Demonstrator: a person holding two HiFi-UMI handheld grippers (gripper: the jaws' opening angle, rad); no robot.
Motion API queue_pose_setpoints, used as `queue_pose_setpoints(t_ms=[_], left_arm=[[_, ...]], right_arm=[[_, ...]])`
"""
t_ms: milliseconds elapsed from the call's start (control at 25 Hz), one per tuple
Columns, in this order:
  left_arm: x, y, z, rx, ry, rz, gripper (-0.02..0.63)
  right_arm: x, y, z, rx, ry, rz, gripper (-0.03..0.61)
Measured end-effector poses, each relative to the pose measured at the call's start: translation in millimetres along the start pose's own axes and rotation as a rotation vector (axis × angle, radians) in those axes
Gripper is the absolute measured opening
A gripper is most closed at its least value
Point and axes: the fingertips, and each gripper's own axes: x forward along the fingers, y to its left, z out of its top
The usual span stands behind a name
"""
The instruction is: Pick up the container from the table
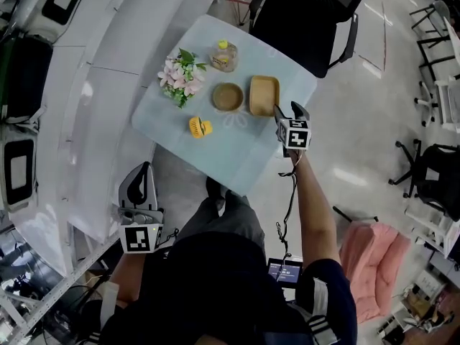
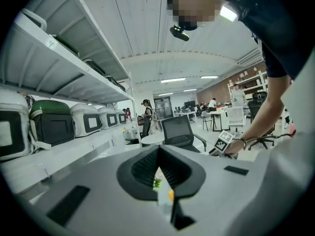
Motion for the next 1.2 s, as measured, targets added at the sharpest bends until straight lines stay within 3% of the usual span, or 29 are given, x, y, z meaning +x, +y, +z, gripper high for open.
queue_pose_setpoints(t_ms=[280, 440, 1200], left_arm=[[5.5, 3.4, -7.1, 0.004, 0.023, 0.018, 0.003], [8.7, 4.7, -13.8, 0.003, 0.053, 0.025, 0.003], [20.1, 6.0, -25.6, 0.011, 0.095, 0.049, 0.003]], right_arm=[[32.9, -7.7, -15.8, 0.051, 0.071, 0.037, 0.251], [47.7, -13.6, -28.6, 0.045, 0.127, 0.031, 0.208], [80.9, -17.2, -48.5, 0.08, 0.221, 0.062, 0.102]])
